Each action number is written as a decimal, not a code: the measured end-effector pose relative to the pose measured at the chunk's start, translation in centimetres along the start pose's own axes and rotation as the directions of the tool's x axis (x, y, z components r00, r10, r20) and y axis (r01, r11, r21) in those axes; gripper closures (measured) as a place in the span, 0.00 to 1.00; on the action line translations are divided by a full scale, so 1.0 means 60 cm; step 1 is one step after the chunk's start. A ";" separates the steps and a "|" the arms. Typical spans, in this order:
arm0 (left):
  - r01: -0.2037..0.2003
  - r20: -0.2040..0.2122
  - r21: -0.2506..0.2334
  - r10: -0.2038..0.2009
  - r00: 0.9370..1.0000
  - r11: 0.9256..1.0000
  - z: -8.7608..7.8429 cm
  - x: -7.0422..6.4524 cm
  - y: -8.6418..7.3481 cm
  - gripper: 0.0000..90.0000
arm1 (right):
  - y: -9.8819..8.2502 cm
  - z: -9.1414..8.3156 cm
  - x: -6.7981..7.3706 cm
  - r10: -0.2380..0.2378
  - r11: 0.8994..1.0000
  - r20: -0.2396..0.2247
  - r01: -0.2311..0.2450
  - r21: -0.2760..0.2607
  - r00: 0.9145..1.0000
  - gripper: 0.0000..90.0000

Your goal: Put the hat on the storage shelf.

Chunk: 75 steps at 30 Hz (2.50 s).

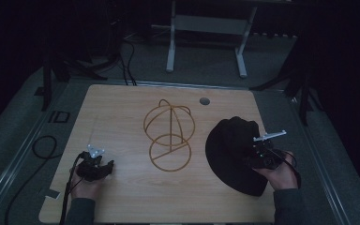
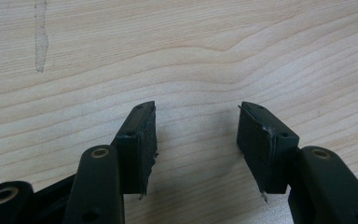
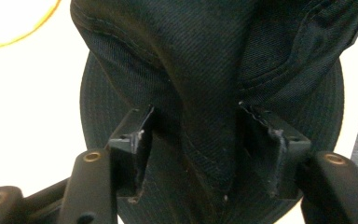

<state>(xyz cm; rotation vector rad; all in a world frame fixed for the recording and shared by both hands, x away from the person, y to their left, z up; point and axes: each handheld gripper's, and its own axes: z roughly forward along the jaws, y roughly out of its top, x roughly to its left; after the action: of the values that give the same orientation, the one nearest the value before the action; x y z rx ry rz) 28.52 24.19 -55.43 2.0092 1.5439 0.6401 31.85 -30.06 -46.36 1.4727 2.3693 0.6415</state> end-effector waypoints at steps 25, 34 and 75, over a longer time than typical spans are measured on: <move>0.007 -0.004 -0.001 -0.007 1.000 1.000 0.000 0.001 0.000 0.53 | 0.032 0.031 -0.006 -0.024 0.980 0.008 0.022 0.197 1.000 0.64; 0.009 -0.003 -0.001 -0.009 1.000 1.000 0.000 0.001 0.000 0.53 | 0.054 0.048 -0.013 -0.048 0.963 -0.013 0.050 0.267 0.999 0.87; 0.044 0.016 -0.002 -0.044 0.999 0.999 0.002 0.008 -0.001 0.51 | 0.139 0.029 -0.003 -0.235 0.958 -0.004 0.232 0.171 0.972 0.98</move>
<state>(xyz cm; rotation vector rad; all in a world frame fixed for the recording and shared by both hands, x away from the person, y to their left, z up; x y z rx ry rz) 28.64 24.63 -55.55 1.9681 1.5730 0.6064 39.16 -26.67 -43.66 1.2248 2.5873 0.3760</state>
